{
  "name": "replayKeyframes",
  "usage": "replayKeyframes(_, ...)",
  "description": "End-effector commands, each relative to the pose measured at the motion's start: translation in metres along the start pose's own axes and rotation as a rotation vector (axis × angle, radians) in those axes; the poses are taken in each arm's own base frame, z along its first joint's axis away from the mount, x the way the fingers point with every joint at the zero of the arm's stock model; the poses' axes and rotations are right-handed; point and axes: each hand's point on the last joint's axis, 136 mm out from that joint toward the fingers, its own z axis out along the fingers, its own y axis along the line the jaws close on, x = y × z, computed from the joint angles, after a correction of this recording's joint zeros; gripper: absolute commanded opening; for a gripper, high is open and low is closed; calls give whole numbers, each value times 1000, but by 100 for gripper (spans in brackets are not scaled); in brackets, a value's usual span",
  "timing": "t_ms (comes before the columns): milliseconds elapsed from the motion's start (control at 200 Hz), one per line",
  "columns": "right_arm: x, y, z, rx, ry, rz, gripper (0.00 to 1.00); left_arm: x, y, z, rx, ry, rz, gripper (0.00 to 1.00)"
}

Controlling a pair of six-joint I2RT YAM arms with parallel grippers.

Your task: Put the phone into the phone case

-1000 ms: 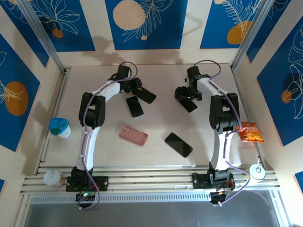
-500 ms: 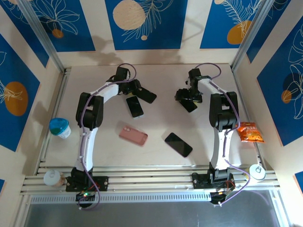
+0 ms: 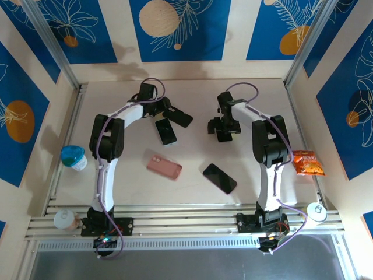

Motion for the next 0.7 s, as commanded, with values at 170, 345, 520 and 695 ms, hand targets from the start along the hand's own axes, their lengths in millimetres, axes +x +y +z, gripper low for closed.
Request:
replayKeyframes(170,1,-14,18,116,62,-17,81,-18,-14,-31,26,-59,21,56)
replayKeyframes(345,5,-17,21,148,81,-40,58,-14,-17,-52,25,-77,30,56)
replayKeyframes(520,2,-16,0,124,27,-35,52,7,-32,-76,51,-54,58,56)
replayKeyframes(695,-2,3,-42,11,-46,-41,52,60,-72,-77,140,58,110,56)
